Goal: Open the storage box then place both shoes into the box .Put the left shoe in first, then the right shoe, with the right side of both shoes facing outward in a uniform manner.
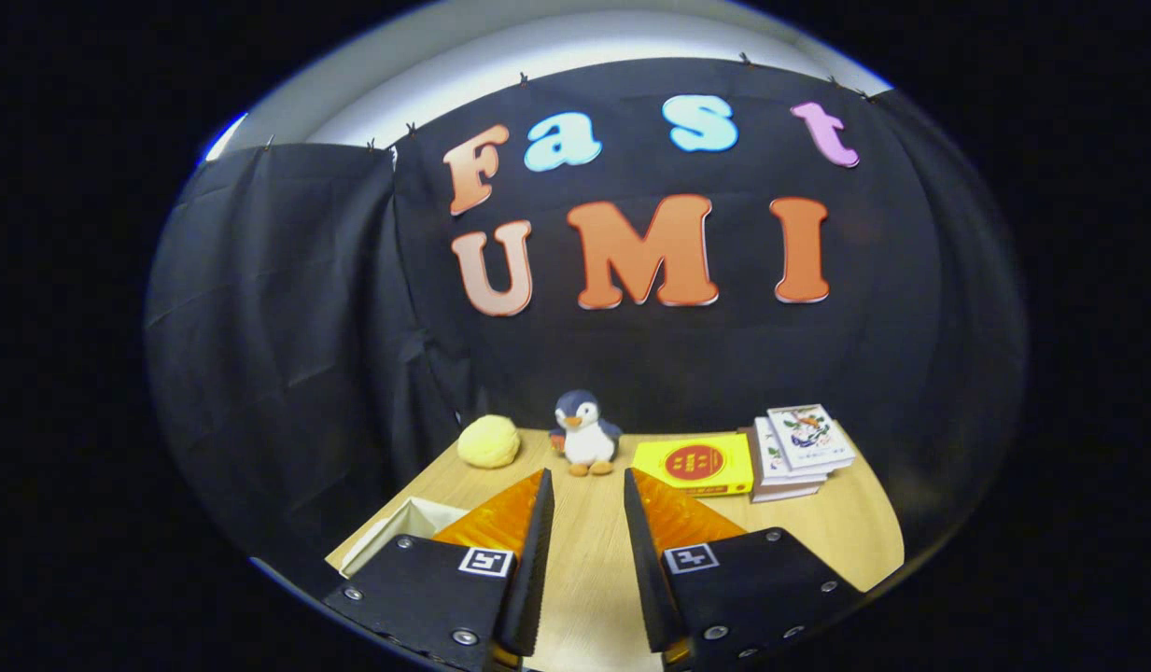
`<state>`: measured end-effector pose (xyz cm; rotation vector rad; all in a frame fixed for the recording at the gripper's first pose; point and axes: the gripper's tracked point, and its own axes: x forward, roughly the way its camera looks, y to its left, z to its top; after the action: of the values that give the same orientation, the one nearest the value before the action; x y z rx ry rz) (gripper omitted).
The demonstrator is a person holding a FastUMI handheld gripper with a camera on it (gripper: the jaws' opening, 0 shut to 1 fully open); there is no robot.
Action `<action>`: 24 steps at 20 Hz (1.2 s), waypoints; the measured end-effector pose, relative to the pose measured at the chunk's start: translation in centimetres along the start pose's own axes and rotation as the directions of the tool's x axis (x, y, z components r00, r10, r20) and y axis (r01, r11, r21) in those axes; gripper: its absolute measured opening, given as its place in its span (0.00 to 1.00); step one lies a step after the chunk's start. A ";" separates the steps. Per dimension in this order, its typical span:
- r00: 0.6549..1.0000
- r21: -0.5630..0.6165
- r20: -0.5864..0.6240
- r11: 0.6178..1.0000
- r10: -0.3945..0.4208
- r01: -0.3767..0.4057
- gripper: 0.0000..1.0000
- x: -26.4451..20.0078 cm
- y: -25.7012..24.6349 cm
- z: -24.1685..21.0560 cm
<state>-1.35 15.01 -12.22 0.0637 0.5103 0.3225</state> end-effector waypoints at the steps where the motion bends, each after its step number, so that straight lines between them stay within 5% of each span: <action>1: 0.998 -0.017 0.056 1.000 -0.014 0.015 0.47 -0.8 -1.3 1.6; 10: 0.930 -0.122 0.354 0.981 -0.099 0.151 0.91 -7.3 -7.0 9.3; 24: 0.867 -0.070 0.485 0.983 -0.116 0.171 0.97 -10.3 -9.1 12.9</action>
<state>-0.90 3.39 2.57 -0.0041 0.0005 0.1771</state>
